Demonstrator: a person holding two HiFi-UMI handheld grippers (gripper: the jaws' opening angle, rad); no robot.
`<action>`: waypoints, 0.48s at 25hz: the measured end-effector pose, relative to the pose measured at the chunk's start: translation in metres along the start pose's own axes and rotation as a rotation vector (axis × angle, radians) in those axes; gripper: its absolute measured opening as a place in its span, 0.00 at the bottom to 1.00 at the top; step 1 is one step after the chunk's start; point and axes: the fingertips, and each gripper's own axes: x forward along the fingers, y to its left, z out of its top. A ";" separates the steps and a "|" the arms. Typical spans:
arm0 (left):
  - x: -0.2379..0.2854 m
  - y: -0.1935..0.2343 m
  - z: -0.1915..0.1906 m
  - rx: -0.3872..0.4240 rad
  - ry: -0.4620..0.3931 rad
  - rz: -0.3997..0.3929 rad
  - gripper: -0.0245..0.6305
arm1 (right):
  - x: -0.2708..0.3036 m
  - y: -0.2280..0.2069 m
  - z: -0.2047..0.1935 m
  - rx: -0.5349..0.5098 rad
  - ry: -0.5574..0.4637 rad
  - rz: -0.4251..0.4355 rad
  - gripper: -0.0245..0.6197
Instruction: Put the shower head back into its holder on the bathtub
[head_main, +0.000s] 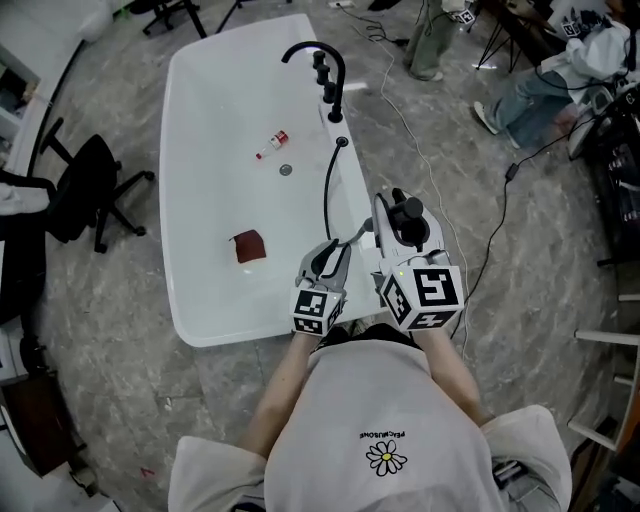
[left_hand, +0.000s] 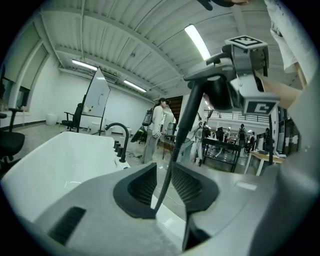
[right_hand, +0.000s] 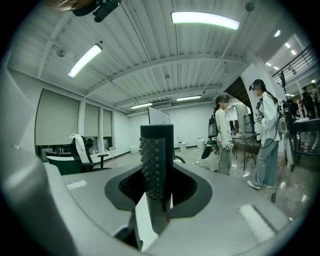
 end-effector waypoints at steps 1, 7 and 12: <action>0.007 0.002 -0.004 0.003 0.016 -0.017 0.18 | 0.004 0.001 0.003 0.001 0.001 0.002 0.22; 0.046 0.011 -0.045 0.046 0.152 -0.108 0.22 | 0.017 0.009 0.039 0.085 -0.031 0.020 0.22; 0.072 0.042 -0.082 0.020 0.260 -0.028 0.22 | 0.019 0.009 0.083 0.141 -0.094 0.076 0.22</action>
